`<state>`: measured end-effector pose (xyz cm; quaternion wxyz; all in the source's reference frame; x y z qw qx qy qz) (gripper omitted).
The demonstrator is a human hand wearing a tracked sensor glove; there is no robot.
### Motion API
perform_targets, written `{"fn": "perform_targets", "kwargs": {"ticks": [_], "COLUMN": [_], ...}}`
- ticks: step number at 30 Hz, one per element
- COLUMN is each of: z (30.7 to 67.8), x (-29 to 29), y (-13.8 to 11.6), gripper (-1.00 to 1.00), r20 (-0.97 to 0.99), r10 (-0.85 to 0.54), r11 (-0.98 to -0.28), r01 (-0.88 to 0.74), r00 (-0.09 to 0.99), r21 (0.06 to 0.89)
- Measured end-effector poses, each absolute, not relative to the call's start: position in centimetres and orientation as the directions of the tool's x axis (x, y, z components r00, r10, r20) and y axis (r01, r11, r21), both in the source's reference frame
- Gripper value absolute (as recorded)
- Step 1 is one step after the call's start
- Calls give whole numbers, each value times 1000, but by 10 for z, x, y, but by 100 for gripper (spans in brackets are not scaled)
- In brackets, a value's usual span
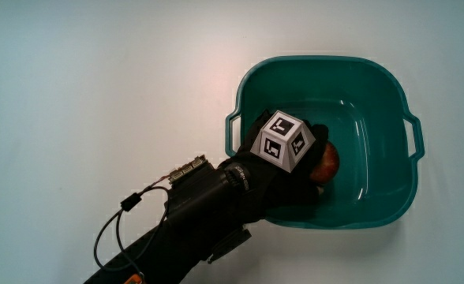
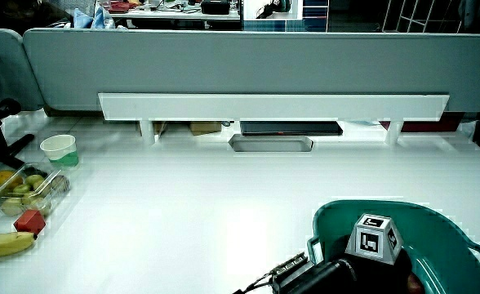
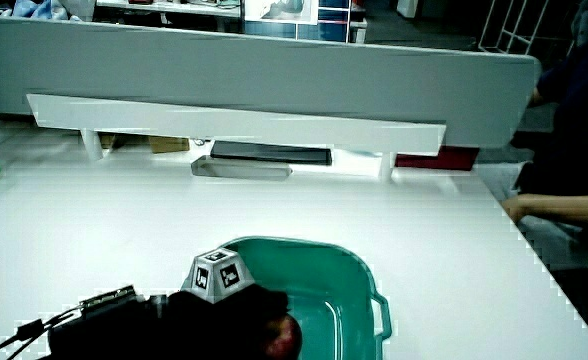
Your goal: Pick apple from plate
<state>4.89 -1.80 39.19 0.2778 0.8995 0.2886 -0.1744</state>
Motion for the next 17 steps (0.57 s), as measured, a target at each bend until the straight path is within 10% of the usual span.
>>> {"fn": "perform_targets", "kwargs": {"ticks": [17], "z": [342], "x": [25], "y": [-28], "gripper": [100], "r20": [-499], "r10": [501], "r11": [-722], "r01": [659], "r00": [707], "r21": [210]}}
